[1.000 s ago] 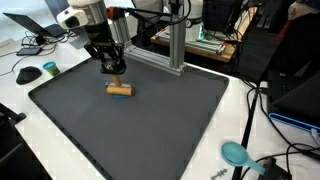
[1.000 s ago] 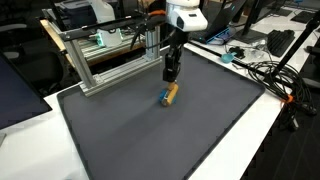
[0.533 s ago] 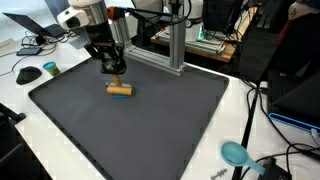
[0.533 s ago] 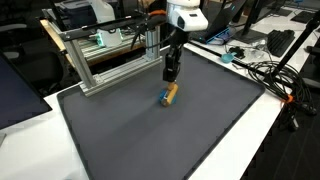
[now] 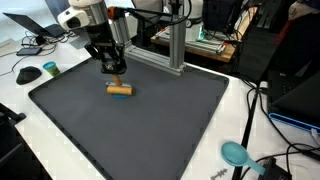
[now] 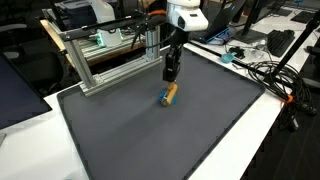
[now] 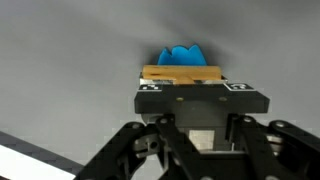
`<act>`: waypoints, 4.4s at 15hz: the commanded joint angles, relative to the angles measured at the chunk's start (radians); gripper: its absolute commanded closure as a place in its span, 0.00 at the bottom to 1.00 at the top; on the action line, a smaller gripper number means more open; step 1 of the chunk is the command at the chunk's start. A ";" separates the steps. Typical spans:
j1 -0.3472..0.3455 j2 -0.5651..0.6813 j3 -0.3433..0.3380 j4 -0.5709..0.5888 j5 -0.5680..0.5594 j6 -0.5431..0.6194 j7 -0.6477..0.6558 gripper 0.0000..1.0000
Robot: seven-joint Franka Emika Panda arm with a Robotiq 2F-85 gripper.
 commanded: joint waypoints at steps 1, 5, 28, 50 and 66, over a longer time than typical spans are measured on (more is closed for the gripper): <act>0.002 0.073 -0.014 -0.042 -0.047 -0.031 0.019 0.78; 0.000 0.074 -0.015 -0.043 -0.048 -0.029 0.019 0.78; -0.007 0.054 -0.022 -0.061 -0.052 -0.037 0.022 0.78; -0.014 0.041 -0.013 -0.053 -0.040 -0.073 -0.011 0.78; -0.014 0.049 -0.007 -0.055 -0.034 -0.071 -0.034 0.78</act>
